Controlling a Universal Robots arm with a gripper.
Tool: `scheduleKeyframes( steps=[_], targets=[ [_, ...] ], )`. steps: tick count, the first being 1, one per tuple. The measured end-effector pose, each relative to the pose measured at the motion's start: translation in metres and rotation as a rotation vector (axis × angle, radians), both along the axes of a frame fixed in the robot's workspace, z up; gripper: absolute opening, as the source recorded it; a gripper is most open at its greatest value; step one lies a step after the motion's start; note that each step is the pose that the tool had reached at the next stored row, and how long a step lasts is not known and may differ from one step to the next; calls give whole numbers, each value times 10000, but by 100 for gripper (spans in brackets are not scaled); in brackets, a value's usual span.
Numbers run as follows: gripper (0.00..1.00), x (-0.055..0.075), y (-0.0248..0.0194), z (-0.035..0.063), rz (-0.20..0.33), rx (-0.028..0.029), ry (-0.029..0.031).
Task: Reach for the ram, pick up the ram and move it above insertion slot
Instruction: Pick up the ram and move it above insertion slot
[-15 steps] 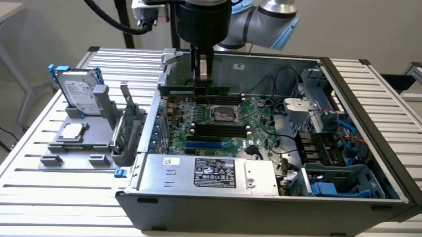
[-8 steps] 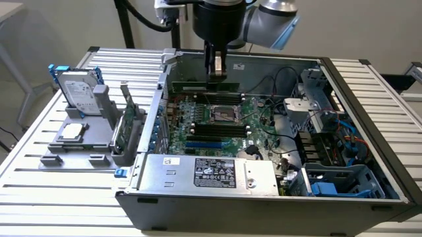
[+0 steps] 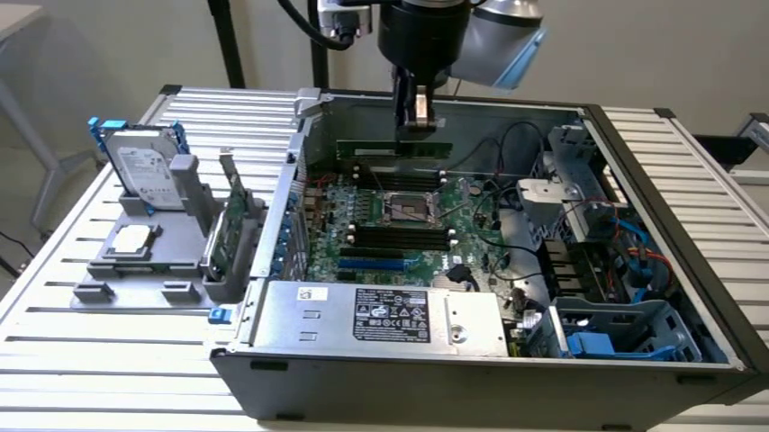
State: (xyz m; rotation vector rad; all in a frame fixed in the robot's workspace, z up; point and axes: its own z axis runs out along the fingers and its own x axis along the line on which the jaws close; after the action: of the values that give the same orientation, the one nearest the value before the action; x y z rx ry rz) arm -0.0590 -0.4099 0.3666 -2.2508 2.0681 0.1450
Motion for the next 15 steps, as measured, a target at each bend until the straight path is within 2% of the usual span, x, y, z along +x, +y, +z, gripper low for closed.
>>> scheduleKeyframes(
  steps=[4, 11, 15],
  targets=[
    [14, 72, 65, -15, -40, -15, 0],
    [14, 146, 100, -35, -415, -26, 0],
    [14, 157, 133, -37, -539, -71, -1]
  ],
)
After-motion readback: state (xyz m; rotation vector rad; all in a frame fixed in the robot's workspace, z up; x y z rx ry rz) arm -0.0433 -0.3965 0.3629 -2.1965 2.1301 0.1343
